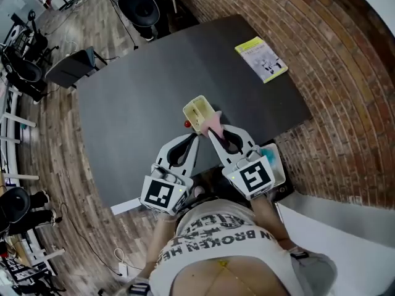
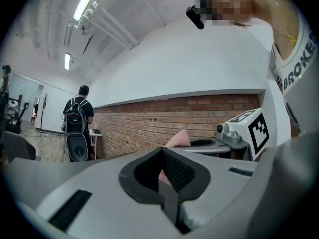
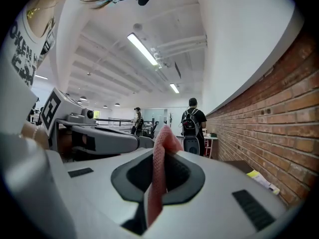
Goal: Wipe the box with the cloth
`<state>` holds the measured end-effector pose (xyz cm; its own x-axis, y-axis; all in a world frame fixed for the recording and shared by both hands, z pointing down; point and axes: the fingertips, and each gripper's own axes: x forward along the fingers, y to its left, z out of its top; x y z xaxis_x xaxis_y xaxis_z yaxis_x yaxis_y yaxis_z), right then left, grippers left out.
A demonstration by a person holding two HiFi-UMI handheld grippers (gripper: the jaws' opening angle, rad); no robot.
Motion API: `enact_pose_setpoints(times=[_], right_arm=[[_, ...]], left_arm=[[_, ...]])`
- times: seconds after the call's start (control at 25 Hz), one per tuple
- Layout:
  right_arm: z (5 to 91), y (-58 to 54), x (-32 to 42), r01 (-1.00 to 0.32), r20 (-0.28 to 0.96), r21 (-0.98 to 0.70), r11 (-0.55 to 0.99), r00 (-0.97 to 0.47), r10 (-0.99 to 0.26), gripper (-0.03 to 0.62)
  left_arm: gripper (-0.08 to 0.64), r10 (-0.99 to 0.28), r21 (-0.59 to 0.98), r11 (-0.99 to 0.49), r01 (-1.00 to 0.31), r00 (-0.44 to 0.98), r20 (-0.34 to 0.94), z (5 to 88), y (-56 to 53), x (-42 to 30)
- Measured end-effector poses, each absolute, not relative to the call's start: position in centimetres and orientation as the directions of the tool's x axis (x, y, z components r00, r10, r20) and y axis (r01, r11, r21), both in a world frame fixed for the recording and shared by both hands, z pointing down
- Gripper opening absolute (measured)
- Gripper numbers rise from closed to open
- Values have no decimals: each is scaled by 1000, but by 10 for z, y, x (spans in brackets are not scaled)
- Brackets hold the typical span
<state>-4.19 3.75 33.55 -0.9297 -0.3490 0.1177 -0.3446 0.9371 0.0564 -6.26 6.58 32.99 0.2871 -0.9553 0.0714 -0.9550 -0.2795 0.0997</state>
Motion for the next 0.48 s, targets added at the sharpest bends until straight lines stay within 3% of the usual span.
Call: enact_pose_setpoints(times=[0.48], right_arm=[[337,-38,-53,-217,132,56,975,-966,-223,17]], left_arm=[[8,-979,81,-162,-983,171,108,338,-3,-72]])
